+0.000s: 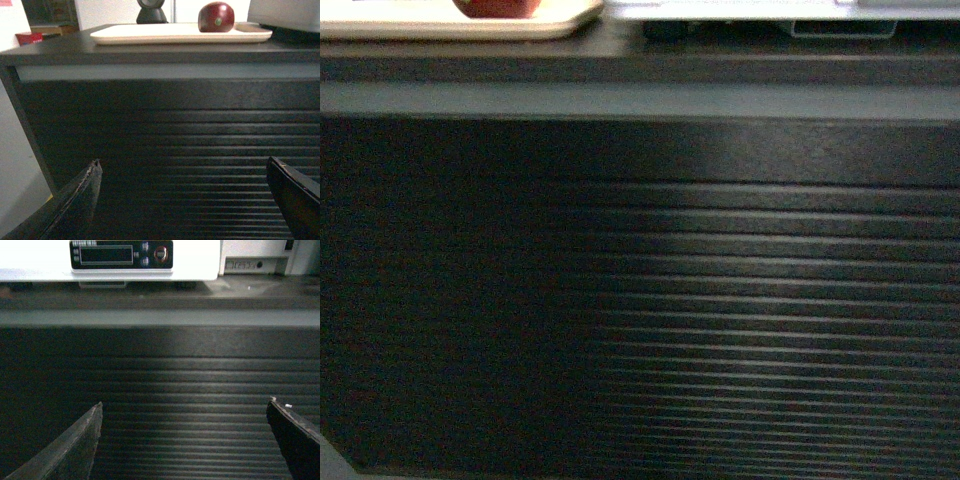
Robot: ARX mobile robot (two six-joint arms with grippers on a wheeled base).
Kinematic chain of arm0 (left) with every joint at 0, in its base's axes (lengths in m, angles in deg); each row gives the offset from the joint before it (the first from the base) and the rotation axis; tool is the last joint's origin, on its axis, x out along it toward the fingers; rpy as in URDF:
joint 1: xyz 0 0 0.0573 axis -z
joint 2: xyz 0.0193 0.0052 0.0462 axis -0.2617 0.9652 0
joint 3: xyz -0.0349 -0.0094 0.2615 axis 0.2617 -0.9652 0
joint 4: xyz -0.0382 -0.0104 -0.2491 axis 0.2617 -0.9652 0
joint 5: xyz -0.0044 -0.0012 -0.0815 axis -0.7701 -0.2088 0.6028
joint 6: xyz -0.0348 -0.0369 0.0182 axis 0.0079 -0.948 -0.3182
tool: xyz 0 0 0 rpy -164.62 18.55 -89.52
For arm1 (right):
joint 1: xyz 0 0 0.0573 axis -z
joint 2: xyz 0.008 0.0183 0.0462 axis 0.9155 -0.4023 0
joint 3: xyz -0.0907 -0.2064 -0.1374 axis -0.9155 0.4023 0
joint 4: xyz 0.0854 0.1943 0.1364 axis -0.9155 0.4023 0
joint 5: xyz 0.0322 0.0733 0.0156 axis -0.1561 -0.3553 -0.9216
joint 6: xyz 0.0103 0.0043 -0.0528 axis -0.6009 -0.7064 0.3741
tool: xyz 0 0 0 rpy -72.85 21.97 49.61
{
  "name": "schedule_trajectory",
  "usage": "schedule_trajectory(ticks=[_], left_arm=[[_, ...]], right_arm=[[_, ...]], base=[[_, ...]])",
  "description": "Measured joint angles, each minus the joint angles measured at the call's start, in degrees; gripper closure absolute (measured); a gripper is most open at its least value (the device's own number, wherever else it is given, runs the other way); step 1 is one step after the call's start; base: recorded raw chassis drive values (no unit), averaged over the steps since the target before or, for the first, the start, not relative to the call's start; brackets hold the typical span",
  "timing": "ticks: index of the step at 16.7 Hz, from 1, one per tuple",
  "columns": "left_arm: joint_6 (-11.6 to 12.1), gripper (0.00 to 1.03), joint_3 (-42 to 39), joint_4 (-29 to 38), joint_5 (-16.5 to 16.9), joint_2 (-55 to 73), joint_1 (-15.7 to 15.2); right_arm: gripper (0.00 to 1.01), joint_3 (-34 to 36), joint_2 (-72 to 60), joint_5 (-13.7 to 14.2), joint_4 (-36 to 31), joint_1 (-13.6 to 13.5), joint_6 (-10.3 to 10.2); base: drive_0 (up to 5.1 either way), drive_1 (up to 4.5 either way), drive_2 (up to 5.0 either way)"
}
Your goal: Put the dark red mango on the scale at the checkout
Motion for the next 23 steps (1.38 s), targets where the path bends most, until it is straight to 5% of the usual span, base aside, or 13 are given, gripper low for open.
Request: schedule_trajectory(ticks=[23], left_arm=[[0.00,0.05,0.02,0.02,0.02,0.00,0.00]], right_arm=[[0.03,0.00,0.00,0.02,-0.02,0.00,-0.04]], base=[[0.0,0.00,0.0]])
